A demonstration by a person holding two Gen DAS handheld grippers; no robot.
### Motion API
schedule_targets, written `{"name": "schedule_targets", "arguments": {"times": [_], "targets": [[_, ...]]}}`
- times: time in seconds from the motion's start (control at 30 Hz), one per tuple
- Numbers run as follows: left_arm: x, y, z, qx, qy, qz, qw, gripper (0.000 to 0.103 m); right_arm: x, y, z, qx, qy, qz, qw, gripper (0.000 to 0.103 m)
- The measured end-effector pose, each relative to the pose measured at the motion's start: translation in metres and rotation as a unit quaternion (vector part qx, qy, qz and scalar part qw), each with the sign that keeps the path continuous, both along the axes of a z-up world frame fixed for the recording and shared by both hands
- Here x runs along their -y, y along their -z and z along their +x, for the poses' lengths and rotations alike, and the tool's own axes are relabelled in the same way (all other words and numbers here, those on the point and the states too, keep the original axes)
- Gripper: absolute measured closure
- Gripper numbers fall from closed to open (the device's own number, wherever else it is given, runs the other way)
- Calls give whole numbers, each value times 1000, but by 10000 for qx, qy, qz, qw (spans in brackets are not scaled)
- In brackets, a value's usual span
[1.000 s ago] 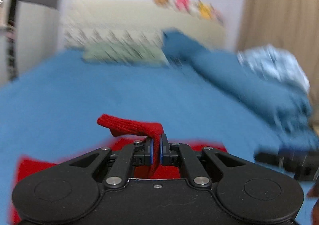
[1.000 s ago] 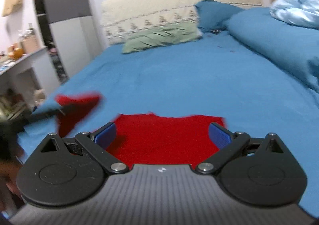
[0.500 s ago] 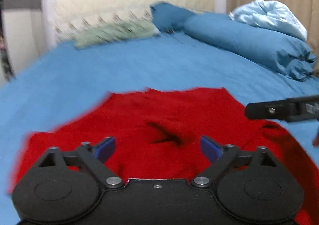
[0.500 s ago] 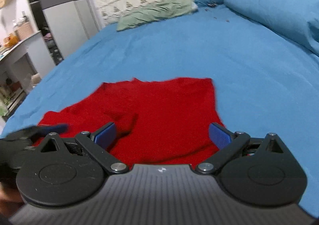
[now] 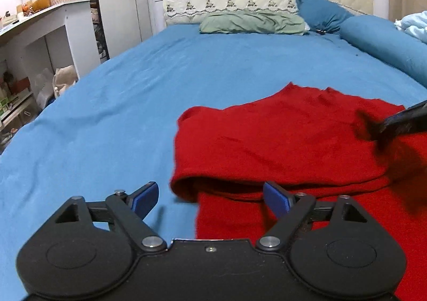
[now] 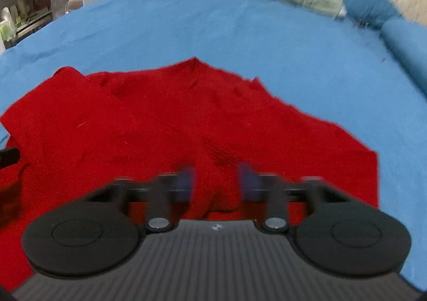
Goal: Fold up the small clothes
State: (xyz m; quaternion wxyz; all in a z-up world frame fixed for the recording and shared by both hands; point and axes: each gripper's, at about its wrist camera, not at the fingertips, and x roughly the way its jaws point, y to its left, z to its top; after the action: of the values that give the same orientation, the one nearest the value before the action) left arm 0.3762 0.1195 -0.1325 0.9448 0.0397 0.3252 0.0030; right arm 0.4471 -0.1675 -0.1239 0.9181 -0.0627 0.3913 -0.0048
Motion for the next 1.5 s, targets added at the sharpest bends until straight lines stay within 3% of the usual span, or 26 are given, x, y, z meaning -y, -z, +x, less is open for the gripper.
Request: {"name": "schedule_targets", "arguments": {"times": [0.17, 0.23, 0.3, 0.37, 0.47, 0.53, 0.57, 0.6, 0.7, 0.87, 0.97, 1.03, 1.13, 1.3, 1.5], "targets": [[-22, 4, -3, -84, -223, -202, 9995, 23, 32, -30, -55, 1243, 884, 589, 9865, 79], [-26, 6, -2, -97, -268, -266, 9992, 25, 39, -20, -71, 1233, 1092, 638, 9843, 79], [-24, 8, -1, -112, -249, -325, 9991, 28, 44, 1, -75, 951, 1190, 678, 9860, 75], [-23, 10, -2, -115, -231, -346, 9991, 29, 52, 16, -75, 736, 1351, 987, 9832, 73], [-24, 12, 0, -38, -239, -347, 9991, 30, 59, 21, -75, 810, 1507, 1258, 9772, 61], [-27, 12, 4, 14, -279, -415, 9987, 34, 62, 17, -70, 822, 1551, 1250, 9765, 63], [-28, 12, 9, 38, -302, -478, 9984, 36, 62, 15, -67, 817, 1513, 1220, 9775, 77], [-29, 12, 11, 39, -330, -526, 9981, 39, 62, 9, -66, 855, 1468, 1184, 9783, 82], [-34, 11, 15, 85, -369, -594, 9975, 39, 69, -29, -55, 1148, 1293, 1247, 9770, 82], [-37, 13, 15, 66, -337, -733, 9967, 43, 82, -120, -35, 2118, 1284, 1488, 9573, 82], [-35, 13, 15, -13, -175, -929, 9955, 68, 93, -147, -35, 2487, 1363, 1488, 9473, 82], [-30, 11, 14, -56, -28, -930, 9956, 89, 98, -142, -34, 2353, 1420, 1389, 9514, 82], [-20, 4, 6, 33, 99, -639, 9979, 90, 106, -119, -37, 2012, 1665, 1303, 9565, 83], [-10, -2, -9, -51, 418, -355, 9985, 91, 131, -113, -58, 2379, 1911, 1798, 9352, 83], [-5, 5, -15, -259, 496, -114, 9984, 91, 133, -66, -66, 1518, 1829, 1302, 9626, 83]]}}
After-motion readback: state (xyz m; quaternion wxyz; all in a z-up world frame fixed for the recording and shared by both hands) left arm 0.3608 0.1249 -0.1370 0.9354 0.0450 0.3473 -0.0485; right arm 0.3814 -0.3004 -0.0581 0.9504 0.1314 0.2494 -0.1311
